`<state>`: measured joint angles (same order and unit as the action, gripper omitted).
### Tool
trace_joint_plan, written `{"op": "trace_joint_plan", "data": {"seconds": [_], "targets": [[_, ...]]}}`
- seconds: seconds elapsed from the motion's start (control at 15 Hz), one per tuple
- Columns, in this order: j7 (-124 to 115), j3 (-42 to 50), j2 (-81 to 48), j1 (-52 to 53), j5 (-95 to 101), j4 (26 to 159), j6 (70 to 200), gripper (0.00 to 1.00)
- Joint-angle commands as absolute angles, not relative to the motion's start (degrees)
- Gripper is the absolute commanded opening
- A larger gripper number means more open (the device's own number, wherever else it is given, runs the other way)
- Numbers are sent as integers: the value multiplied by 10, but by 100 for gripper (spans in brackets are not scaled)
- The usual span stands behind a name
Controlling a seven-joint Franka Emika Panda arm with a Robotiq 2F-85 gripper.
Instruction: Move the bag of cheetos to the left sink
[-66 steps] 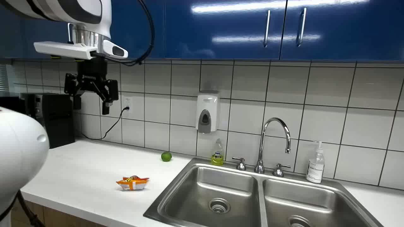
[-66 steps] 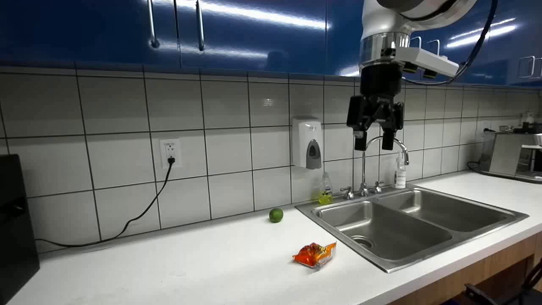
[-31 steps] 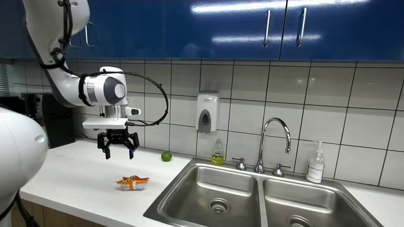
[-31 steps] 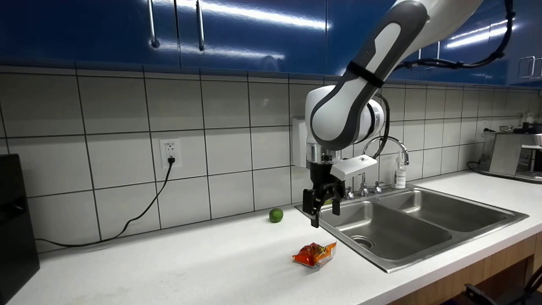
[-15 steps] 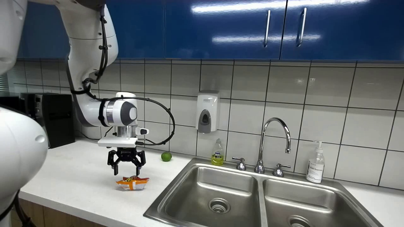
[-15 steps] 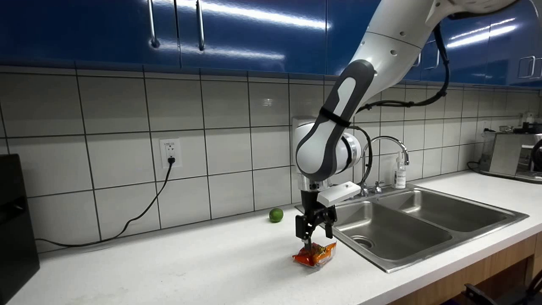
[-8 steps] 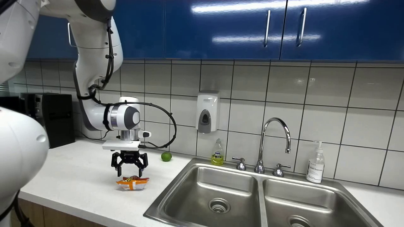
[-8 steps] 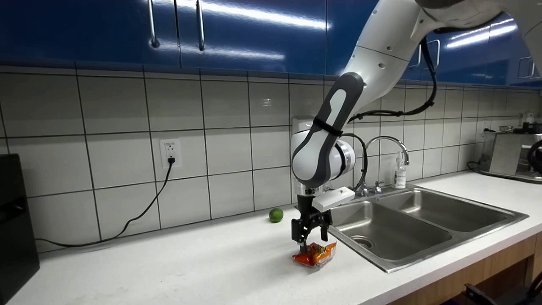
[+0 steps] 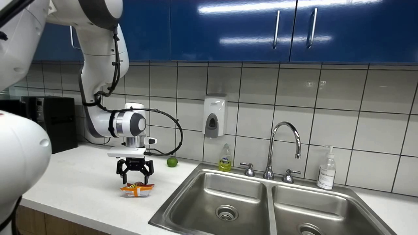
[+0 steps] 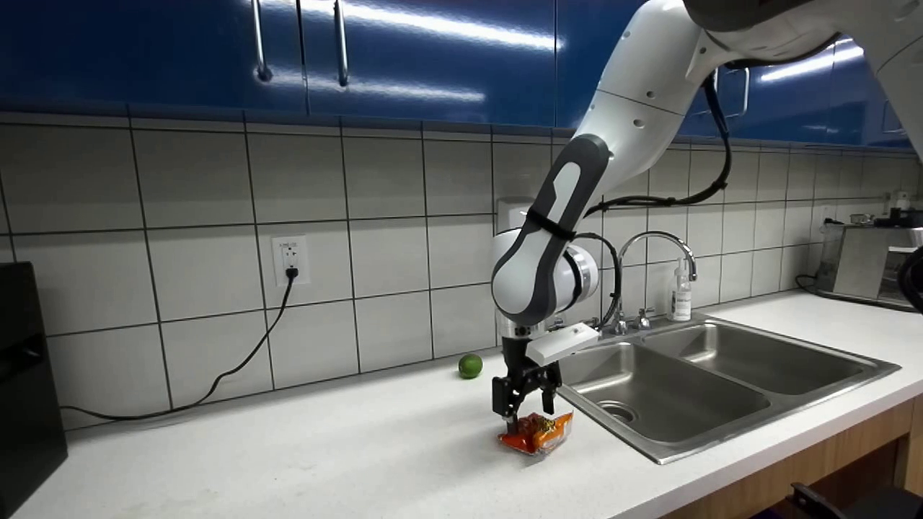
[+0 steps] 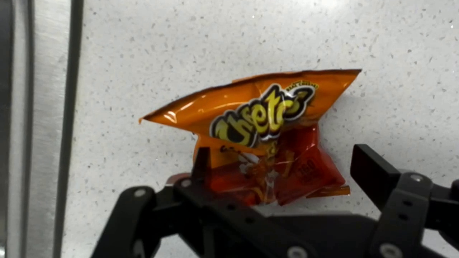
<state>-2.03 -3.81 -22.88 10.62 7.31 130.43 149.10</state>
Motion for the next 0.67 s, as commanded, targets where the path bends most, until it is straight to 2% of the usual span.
{"op": "trace_joint_plan", "data": {"seconds": [0.0,0.6], "targets": [[-41,-31,-240,114,87,1289,1494,74],[-37,-31,-244,112,84,1280,1491,5]]}}
